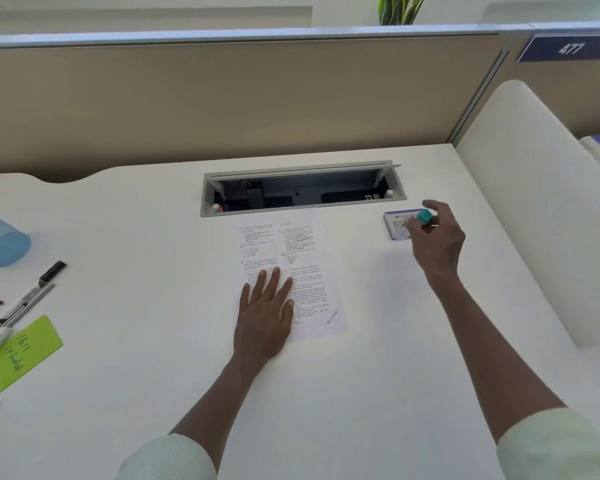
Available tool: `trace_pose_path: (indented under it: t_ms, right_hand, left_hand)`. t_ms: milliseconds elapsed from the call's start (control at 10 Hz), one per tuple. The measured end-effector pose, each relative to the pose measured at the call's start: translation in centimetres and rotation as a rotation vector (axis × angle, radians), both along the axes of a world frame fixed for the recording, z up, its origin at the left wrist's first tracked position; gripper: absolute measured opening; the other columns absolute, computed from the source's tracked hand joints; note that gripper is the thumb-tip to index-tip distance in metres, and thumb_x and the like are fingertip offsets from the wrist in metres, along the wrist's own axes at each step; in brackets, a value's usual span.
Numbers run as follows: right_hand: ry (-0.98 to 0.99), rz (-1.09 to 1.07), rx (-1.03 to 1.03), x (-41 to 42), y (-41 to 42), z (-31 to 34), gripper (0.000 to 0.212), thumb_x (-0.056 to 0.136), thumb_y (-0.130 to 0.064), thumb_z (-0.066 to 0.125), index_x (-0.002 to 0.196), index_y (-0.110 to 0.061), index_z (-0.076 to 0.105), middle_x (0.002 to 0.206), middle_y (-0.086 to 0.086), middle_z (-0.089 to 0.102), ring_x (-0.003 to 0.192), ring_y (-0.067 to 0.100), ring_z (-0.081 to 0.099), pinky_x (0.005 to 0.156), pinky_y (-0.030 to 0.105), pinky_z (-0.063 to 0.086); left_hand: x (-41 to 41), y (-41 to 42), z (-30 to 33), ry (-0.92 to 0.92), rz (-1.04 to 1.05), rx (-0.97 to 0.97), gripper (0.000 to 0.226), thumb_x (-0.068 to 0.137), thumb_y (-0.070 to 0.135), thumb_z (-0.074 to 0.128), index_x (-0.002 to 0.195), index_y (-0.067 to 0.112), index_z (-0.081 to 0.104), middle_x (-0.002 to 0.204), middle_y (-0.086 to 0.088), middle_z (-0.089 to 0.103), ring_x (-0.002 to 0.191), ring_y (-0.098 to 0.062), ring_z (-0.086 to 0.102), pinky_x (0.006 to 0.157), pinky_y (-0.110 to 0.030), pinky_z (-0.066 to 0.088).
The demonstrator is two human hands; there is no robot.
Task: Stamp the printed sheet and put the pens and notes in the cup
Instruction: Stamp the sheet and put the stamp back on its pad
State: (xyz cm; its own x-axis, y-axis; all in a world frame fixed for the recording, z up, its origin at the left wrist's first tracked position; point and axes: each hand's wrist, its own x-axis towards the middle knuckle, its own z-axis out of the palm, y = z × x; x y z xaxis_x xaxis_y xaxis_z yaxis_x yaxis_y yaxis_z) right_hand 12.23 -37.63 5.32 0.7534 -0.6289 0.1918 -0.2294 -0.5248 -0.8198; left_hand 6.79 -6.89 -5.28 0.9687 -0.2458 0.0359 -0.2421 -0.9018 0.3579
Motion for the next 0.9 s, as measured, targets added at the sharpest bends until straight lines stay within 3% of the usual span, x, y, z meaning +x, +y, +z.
trace_pose_path:
  t_ms: [100,200,300,600,800,900]
  right_hand:
    - [0.008,-0.033,-0.001,1.4,-1.7,-0.7,0.028,0.082,-0.009,0.068,0.109,-0.010,0.070,0.105,0.010,0.072,0.092,0.024,0.066,0.083,0.031,0.054]
    - [0.049,-0.174,0.108,2.9,-3.0,-2.0,0.028,0.076,-0.009,0.073,0.105,-0.008,0.071,0.106,0.011,0.072,0.091,0.020,0.064,0.078,0.021,0.046]
    - [0.063,-0.289,0.261,3.6,-3.5,-3.3,0.032,0.076,-0.008,0.076,0.108,-0.006,0.071,0.111,0.013,0.072,0.091,0.020,0.064,0.083,0.027,0.052]
    - [-0.096,-0.461,0.535,3.8,-2.3,-6.0,0.039,0.074,-0.011,0.083,0.110,-0.002,0.072,0.100,0.007,0.073,0.082,0.013,0.064,0.075,0.019,0.049]
    - [-0.110,-0.495,0.564,4.6,-1.9,-7.1,0.041,0.070,-0.013,0.086,0.108,-0.003,0.073,0.092,0.006,0.072,0.080,0.016,0.064,0.085,0.029,0.058]
    - [-0.119,-0.493,0.573,4.8,-1.5,-7.7,0.042,0.069,-0.014,0.087,0.108,-0.004,0.073,0.099,0.011,0.074,0.081,0.017,0.065,0.082,0.028,0.058]
  left_hand:
    - [0.0,0.0,0.0,-0.001,-0.001,0.004,0.049,0.100,0.039,0.032,0.149,0.036,0.031,0.161,0.012,0.013,0.151,-0.011,0.002,0.123,-0.041,0.006]
    - [0.0,0.0,0.0,0.001,0.001,0.010,0.048,0.100,0.040,0.031,0.149,0.036,0.031,0.162,0.012,0.013,0.151,-0.011,0.002,0.123,-0.041,0.005]
    - [0.0,0.0,0.1,0.004,-0.002,0.007,0.048,0.101,0.040,0.031,0.149,0.036,0.032,0.161,0.012,0.014,0.151,-0.011,0.002,0.123,-0.040,0.005]
    - [0.0,0.0,0.2,0.001,0.001,0.007,0.049,0.100,0.041,0.029,0.148,0.036,0.033,0.161,0.012,0.014,0.151,-0.011,0.002,0.123,-0.041,0.006]
    - [0.0,0.0,0.1,-0.013,-0.001,0.011,0.049,0.100,0.041,0.029,0.148,0.035,0.034,0.161,0.012,0.017,0.151,-0.011,0.004,0.123,-0.040,0.007]
    - [0.0,0.0,0.1,-0.018,0.000,0.006,0.048,0.099,0.040,0.030,0.147,0.035,0.035,0.161,0.011,0.018,0.151,-0.012,0.006,0.123,-0.041,0.009]
